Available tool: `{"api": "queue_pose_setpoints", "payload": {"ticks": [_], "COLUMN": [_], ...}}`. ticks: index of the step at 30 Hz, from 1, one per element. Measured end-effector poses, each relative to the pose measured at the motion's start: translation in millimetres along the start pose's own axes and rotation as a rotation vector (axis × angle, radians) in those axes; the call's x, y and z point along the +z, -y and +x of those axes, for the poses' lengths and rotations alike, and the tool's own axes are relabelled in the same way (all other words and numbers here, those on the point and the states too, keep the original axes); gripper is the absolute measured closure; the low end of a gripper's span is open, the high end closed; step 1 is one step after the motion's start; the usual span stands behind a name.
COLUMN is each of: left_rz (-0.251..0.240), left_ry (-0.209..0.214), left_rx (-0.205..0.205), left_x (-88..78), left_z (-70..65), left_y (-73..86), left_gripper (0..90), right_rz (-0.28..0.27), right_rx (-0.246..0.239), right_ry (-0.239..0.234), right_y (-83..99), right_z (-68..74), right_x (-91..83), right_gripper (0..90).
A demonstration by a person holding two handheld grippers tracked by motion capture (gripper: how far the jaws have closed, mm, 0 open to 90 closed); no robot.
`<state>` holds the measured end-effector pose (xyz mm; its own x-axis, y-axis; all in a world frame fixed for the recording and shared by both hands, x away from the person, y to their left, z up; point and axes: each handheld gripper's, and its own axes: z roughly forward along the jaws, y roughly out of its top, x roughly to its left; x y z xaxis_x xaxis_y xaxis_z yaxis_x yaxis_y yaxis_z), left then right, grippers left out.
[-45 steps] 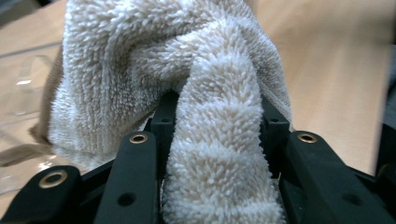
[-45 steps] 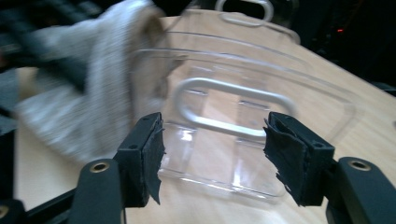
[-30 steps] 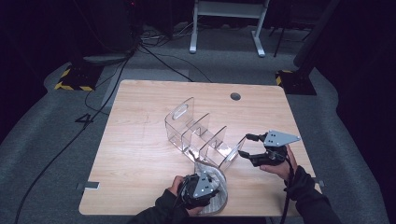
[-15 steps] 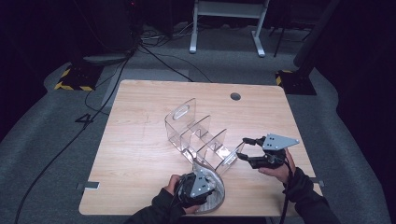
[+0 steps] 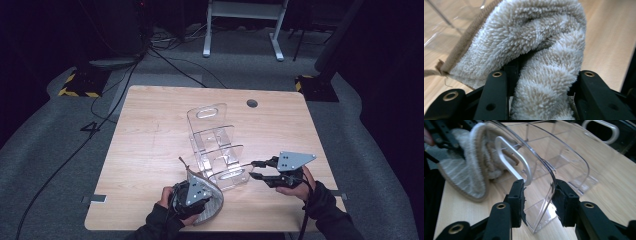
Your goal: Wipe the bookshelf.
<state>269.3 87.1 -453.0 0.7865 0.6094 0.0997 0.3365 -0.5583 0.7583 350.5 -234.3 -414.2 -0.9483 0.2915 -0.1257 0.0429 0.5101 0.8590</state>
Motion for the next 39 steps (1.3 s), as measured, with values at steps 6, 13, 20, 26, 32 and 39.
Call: {"api": "queue_pose_setpoints", "payload": {"ticks": [6,13,20,26,32,39], "left_rz": [-0.017,-0.031,-0.098,-0.147,-0.145,-0.176], "left_ry": [-0.027,-0.053,-0.038,-0.046,-0.068,-0.081], "left_rx": [-0.031,-0.031,-0.040,-0.025,0.002,0.009], "left_x": [-1.5,-5.6,-19.5,-18.2,-18.1,-26.2], "left_z": [17.9,23.9,19.5,19.4,20.9,21.4], "left_y": [6.1,6.7,4.6,-7.2,-8.8,-11.9], "left_gripper": [60.7,62.4,63.8,63.2,63.0,62.9], "right_rz": [-0.006,-0.008,0.000,-0.011,-0.032,-0.040], "right_rx": [-0.016,-0.011,-0.018,-0.016,0.004,0.005], "right_ry": [-0.026,-0.027,-0.060,-0.069,-0.052,-0.029], "right_y": [-6.2,-13.7,-23.0,-27.3,-27.0,-25.2], "right_z": [7.2,9.9,18.3,27.3,26.2,26.1], "right_x": [11.8,29.0,42.3,50.0,48.8,34.6], "right_gripper": [66.4,76.9,82.0,85.6,74.2,83.2]}}
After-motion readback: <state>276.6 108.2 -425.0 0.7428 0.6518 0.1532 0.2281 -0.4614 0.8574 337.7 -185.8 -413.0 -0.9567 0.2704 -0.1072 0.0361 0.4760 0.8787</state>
